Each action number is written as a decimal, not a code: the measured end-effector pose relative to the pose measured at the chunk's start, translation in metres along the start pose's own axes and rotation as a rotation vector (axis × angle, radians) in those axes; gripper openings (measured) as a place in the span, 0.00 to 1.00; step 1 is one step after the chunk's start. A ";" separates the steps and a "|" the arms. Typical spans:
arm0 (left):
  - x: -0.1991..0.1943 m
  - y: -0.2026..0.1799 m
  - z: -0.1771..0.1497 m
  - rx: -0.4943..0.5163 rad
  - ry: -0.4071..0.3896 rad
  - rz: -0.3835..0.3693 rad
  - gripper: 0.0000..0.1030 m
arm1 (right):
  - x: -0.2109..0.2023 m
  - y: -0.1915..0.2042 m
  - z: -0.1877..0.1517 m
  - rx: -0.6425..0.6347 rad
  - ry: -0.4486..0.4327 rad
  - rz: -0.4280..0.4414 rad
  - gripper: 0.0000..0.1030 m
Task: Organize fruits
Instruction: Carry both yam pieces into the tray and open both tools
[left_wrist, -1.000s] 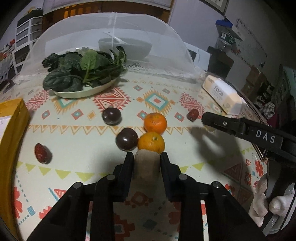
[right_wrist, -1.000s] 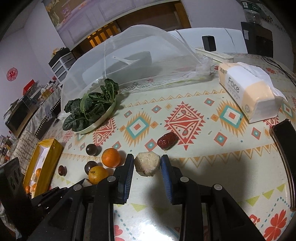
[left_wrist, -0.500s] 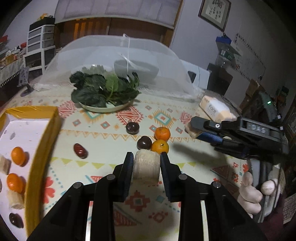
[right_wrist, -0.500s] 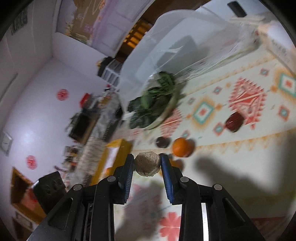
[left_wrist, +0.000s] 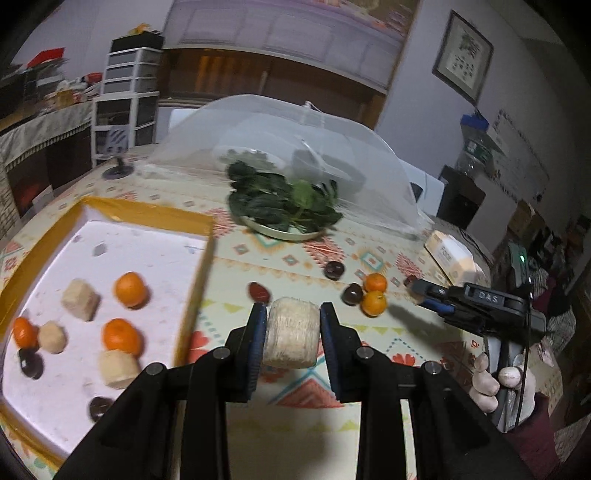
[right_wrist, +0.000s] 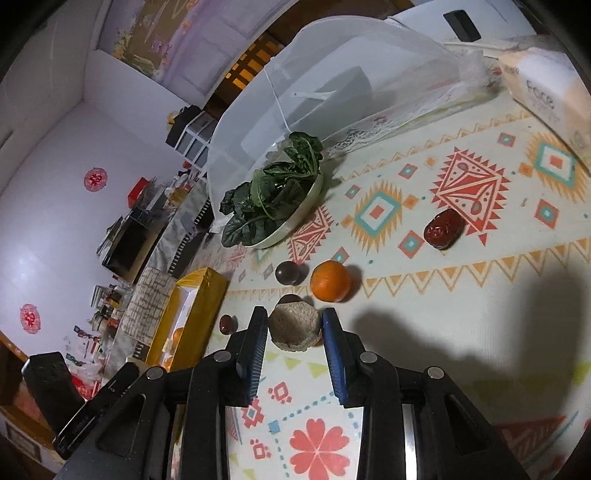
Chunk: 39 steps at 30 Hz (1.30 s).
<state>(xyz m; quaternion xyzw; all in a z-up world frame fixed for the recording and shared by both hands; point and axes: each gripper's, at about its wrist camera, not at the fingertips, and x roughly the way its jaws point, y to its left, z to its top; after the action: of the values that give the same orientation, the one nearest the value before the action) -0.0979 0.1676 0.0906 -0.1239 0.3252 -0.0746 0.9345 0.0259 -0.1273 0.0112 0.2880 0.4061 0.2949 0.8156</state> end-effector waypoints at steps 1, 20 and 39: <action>-0.003 0.004 -0.001 -0.008 -0.004 -0.002 0.28 | -0.004 0.002 -0.004 0.003 -0.005 0.000 0.32; -0.083 0.129 -0.028 -0.229 -0.096 0.010 0.28 | -0.016 0.049 -0.067 -0.096 0.033 -0.146 0.32; -0.102 0.205 -0.037 -0.390 -0.131 0.109 0.31 | 0.075 0.172 -0.094 -0.267 0.181 0.022 0.32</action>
<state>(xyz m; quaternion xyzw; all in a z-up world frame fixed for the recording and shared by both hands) -0.1879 0.3796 0.0654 -0.2891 0.2784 0.0486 0.9146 -0.0572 0.0613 0.0490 0.1540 0.4317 0.3800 0.8034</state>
